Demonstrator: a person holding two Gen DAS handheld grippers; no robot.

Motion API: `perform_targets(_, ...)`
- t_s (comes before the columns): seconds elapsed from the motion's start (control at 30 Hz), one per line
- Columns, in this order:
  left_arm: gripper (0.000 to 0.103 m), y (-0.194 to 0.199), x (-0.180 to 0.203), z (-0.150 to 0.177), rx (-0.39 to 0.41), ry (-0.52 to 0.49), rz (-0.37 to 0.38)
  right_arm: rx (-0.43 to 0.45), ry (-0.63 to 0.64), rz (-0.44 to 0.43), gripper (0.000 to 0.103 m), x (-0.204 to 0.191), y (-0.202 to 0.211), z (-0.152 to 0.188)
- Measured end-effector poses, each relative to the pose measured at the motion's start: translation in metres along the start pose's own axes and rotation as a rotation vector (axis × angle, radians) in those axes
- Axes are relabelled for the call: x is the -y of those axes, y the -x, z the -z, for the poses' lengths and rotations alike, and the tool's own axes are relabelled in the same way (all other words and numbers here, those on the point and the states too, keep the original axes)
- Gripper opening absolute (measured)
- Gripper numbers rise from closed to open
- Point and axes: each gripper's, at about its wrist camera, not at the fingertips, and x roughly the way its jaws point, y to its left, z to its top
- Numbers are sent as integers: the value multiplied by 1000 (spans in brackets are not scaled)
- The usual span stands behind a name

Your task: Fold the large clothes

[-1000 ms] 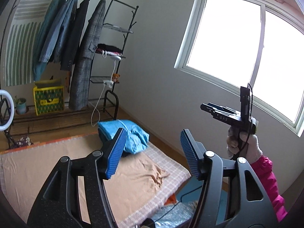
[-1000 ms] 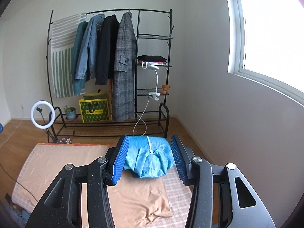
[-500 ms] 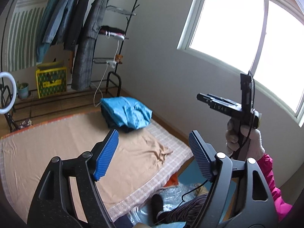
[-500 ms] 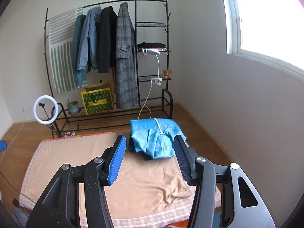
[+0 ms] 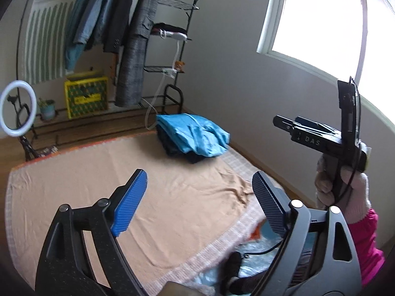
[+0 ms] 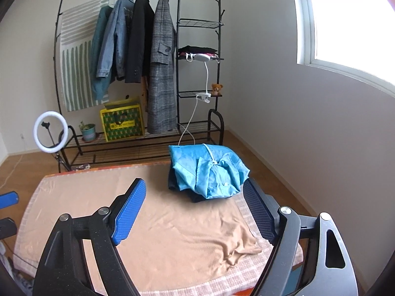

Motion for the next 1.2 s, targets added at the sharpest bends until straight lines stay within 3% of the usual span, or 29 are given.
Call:
perform_targets(0.17, 100, -18, -2, 15, 8, -37, -62, -18, -14, -8, 81, -3, -19, 18)
perform_targets(0.6, 103, -62, -23, 37, -20, -20, -163, -44, 12, 12, 82, -15, -67, 50)
perform_targets(0.77, 103, -74, -29, 43, -12, -57, -222, -40, 3, 25, 82, -14, -82, 59)
perform_targets(1.2, 103, -87, -44, 53, -37, -18, -235, -78, 56, 60, 82, -18, -105, 83)
